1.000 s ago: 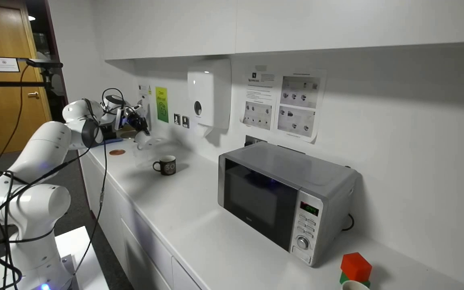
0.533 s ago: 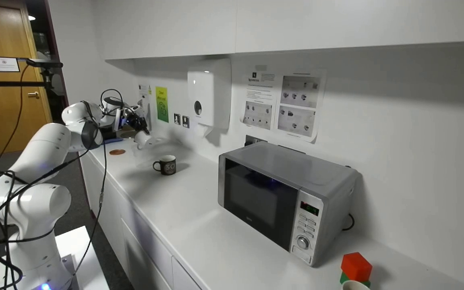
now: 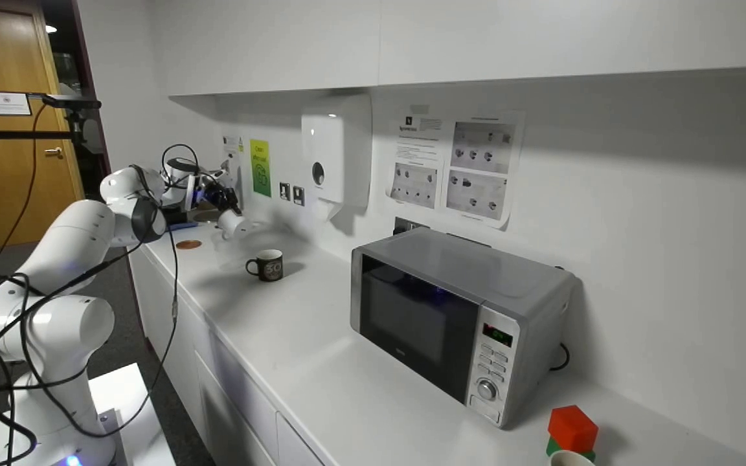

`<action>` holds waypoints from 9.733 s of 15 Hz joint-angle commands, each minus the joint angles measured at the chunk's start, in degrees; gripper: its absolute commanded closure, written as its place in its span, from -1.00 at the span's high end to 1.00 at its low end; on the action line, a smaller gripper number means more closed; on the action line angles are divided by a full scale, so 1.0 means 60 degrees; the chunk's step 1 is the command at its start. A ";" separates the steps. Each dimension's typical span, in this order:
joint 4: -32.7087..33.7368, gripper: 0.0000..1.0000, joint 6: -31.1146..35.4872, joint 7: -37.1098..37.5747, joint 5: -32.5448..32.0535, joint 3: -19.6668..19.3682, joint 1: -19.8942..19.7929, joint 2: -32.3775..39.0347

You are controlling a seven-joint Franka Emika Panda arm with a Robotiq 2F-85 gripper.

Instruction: Pour the contents in the white mug into the cup.

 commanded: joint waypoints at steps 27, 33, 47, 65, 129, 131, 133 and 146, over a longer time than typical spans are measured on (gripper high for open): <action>0.1315 -0.97 -0.0328 -0.2418 -0.0079 -0.0237 0.0492 0.0240; 0.1227 -0.97 -0.0287 -0.2420 -0.0693 -0.0677 0.0707 0.0555; 0.1225 -0.97 -0.0296 -0.2510 -0.1145 -0.0900 0.0798 0.0828; 0.1358 -0.89 -0.0082 -0.2548 -0.1133 -0.0603 0.0755 0.1035; 0.1031 -0.97 0.0060 -0.4372 -0.2103 -0.1020 0.0685 0.1154; 0.1013 -0.97 0.0105 -0.4475 -0.2228 -0.1024 0.0697 0.1138; 0.0972 -0.97 0.0108 -0.4619 -0.2408 -0.1049 0.0720 0.1109; 0.0887 -0.97 0.0142 -0.5020 -0.2906 -0.1011 0.0745 0.1070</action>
